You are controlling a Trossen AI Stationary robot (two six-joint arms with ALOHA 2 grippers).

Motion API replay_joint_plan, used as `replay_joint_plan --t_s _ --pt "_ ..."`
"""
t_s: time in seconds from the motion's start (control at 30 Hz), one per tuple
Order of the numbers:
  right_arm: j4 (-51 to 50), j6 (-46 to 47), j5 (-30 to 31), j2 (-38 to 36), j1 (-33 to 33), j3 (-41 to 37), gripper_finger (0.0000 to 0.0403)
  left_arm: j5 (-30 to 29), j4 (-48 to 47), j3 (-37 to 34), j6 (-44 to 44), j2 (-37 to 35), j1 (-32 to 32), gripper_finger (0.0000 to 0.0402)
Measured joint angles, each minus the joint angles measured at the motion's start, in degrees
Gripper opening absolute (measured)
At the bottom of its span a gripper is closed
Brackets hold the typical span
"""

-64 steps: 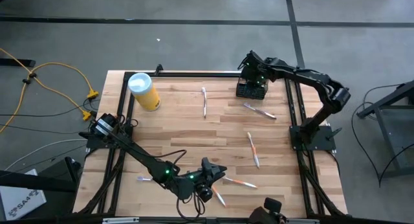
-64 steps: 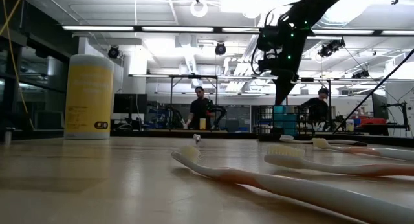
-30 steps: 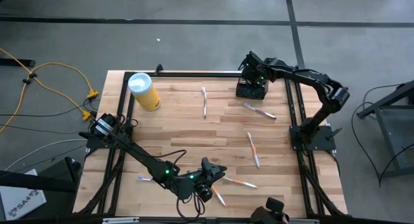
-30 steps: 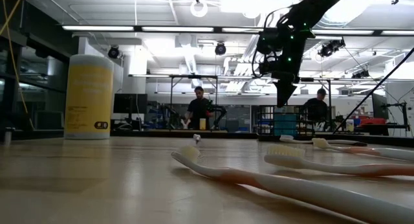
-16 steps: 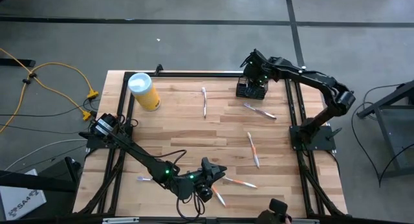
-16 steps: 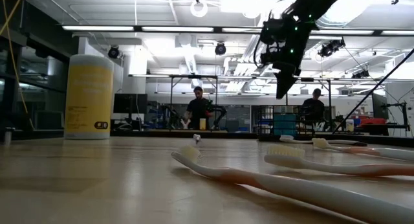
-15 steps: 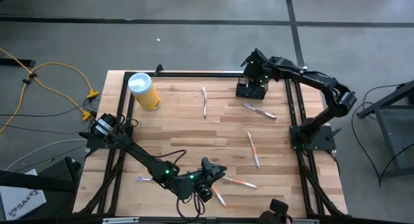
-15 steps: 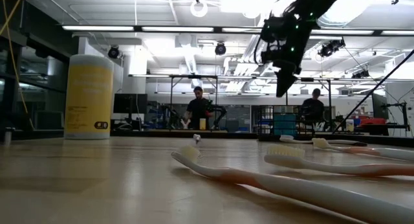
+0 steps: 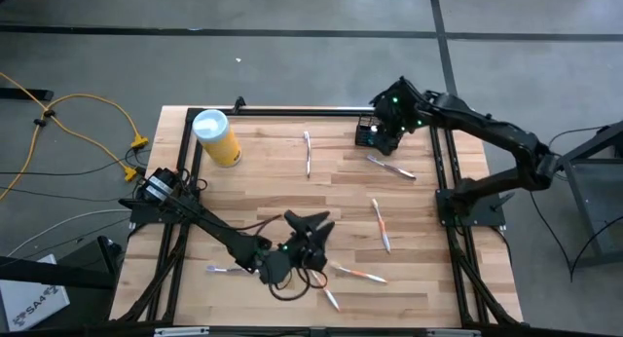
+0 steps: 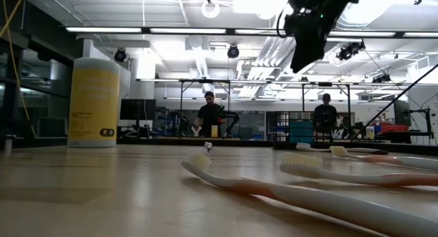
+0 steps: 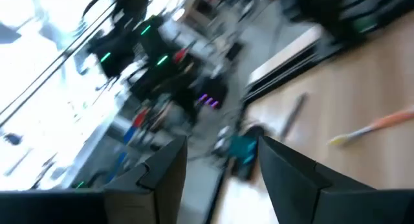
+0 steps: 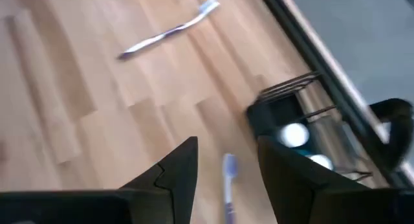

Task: Pick & Place toothbrushing station
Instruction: Put the top orange toothbrush into the black wire organizer

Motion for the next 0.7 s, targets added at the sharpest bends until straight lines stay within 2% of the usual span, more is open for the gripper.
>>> replay_joint_plan --t_s 0.1,0.3,0.7 --pt "-1.84 2.25 -0.11 -1.6 2.51 0.0 0.0152 -3.12 2.75 0.0 2.18 -0.02 0.23 0.0183" --pt "-5.61 7.73 0.1 -2.65 6.7 0.0 0.0152 -3.56 3.44 0.0 0.52 -0.02 -0.47 0.0183" --pt "-7.64 15.42 0.27 -2.67 14.44 0.0 0.0152 -2.88 3.72 0.0 -12.02 -0.02 -0.95 0.0183"
